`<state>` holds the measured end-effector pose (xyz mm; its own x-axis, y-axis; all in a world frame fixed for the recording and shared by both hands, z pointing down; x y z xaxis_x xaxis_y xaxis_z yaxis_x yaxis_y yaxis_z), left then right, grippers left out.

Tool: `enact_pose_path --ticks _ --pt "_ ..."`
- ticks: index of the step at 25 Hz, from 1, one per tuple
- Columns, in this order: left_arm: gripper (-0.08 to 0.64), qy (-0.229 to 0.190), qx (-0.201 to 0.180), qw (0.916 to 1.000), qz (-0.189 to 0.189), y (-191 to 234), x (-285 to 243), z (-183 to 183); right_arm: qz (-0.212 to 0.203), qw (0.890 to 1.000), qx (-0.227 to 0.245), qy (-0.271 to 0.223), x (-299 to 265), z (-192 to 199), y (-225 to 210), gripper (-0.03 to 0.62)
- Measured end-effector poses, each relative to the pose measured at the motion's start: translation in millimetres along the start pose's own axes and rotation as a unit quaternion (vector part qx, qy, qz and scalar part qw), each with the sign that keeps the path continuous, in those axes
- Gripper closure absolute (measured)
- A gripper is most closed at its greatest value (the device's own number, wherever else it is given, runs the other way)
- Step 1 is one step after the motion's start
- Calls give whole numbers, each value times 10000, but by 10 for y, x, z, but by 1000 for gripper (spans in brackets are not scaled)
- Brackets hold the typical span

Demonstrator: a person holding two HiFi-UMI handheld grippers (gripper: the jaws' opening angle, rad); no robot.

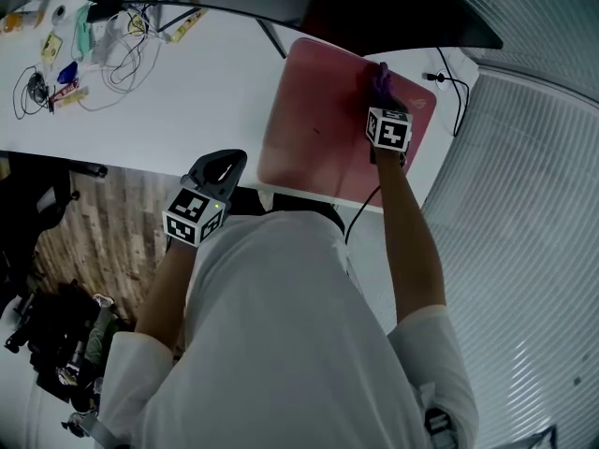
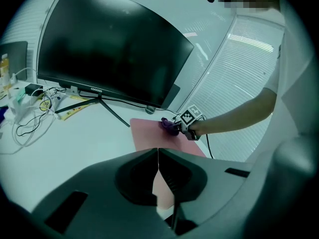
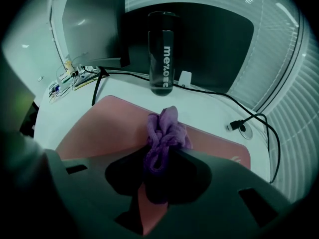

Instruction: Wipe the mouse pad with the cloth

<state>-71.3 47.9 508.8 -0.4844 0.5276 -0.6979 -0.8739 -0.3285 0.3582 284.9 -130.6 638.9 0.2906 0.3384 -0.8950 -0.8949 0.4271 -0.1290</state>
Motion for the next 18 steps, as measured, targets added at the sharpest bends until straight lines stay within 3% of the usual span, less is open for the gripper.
enact_pose_path --ticks 18 --pt "541 -84 265 9995 -123 589 240 109 -473 9979 448 56 -378 -525 900 479"
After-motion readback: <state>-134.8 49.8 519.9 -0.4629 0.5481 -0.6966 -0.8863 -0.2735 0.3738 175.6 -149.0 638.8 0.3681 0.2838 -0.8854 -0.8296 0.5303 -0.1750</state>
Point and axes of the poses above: the fingertips, and each gripper's own axes: x backward along the fingers, y to its left, z out of its underside, the point moved 9 cm from there along x, backward along the fingers, and after that the axes turned 10 degrees about -z, right-handed, at the moved point
